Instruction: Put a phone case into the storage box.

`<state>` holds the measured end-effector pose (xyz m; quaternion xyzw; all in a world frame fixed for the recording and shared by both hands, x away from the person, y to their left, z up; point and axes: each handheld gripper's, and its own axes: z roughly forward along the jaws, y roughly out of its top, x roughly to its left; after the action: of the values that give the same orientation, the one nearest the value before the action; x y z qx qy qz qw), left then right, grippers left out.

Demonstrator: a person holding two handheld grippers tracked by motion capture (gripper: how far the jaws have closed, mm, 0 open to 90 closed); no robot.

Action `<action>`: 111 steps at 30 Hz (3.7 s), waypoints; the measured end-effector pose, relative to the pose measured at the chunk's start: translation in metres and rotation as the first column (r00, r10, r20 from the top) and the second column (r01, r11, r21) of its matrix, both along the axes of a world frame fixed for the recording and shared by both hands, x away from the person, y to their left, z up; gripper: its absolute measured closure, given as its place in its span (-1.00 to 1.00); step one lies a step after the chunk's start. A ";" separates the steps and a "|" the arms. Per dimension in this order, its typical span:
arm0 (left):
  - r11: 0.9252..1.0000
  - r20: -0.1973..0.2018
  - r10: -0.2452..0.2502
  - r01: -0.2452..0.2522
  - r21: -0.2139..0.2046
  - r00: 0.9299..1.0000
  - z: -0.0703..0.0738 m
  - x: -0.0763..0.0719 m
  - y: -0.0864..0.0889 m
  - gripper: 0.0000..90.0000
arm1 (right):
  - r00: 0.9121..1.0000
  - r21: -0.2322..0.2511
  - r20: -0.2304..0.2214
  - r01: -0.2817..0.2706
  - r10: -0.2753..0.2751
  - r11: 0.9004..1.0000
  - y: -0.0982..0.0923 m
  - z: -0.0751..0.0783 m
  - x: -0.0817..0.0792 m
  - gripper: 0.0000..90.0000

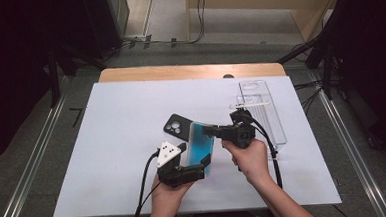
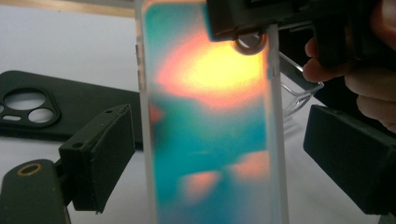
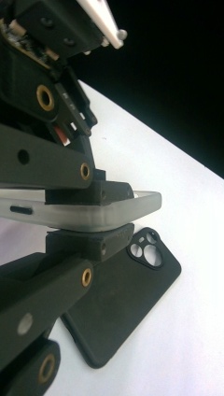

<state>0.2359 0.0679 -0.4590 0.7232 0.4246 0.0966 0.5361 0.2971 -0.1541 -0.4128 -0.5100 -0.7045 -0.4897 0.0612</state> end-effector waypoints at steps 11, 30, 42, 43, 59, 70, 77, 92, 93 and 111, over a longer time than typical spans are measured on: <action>0.996 -0.091 -0.088 0.091 0.027 0.992 0.010 0.014 0.011 -0.74 | 0.991 -0.092 0.130 -0.011 0.022 0.996 -0.003 0.007 -0.007 0.72; 0.958 -0.182 -0.252 0.272 0.093 0.950 0.026 0.039 0.028 -0.60 | 0.944 -0.151 0.266 -0.161 0.197 0.975 -0.015 0.012 -0.014 0.72; 0.928 -0.199 -0.338 0.361 0.089 0.920 0.029 0.056 0.038 -0.46 | 0.905 -0.154 0.296 -0.270 0.305 0.950 -0.035 0.007 -0.014 0.72; 0.922 -0.195 -0.350 0.374 0.100 0.916 0.030 0.057 0.039 -0.46 | 0.903 -0.156 0.297 -0.276 0.312 0.948 -0.035 0.007 -0.014 0.72; 0.825 -0.139 -0.551 0.562 0.058 0.823 0.045 0.062 0.046 -0.38 | 0.840 -0.159 0.297 -0.426 0.454 0.891 -0.022 -0.002 -0.011 0.71; 0.781 -0.125 -0.611 0.621 0.061 0.781 0.049 0.060 0.041 -0.28 | 0.813 -0.162 0.281 -0.485 0.511 0.860 -0.015 -0.005 -0.011 0.71; 0.767 -0.115 -0.629 0.638 0.065 0.769 0.049 0.058 0.042 0.22 | 0.782 -0.157 0.293 -0.528 0.550 0.835 -0.011 -0.003 -0.014 0.71; 0.716 -0.138 -0.688 0.697 0.024 0.712 0.047 0.062 0.042 0.79 | 0.758 -0.108 0.305 -0.575 0.577 0.811 -0.010 -0.001 -0.015 0.71; 0.718 -0.144 -0.687 0.696 0.020 0.712 0.048 0.063 0.043 0.80 | 0.758 -0.105 0.305 -0.575 0.577 0.811 -0.010 -0.001 -0.015 0.71; 0.773 -0.183 -0.623 0.635 0.008 0.761 0.059 0.065 0.053 0.81 | 0.791 -0.102 0.351 -0.501 0.502 0.860 -0.010 -0.001 -0.021 -0.49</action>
<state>0.3012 0.1206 -0.4000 0.8472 0.1979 -0.1361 0.4740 0.2765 -0.1637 -0.4136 -0.2051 -0.8139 -0.5406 0.0560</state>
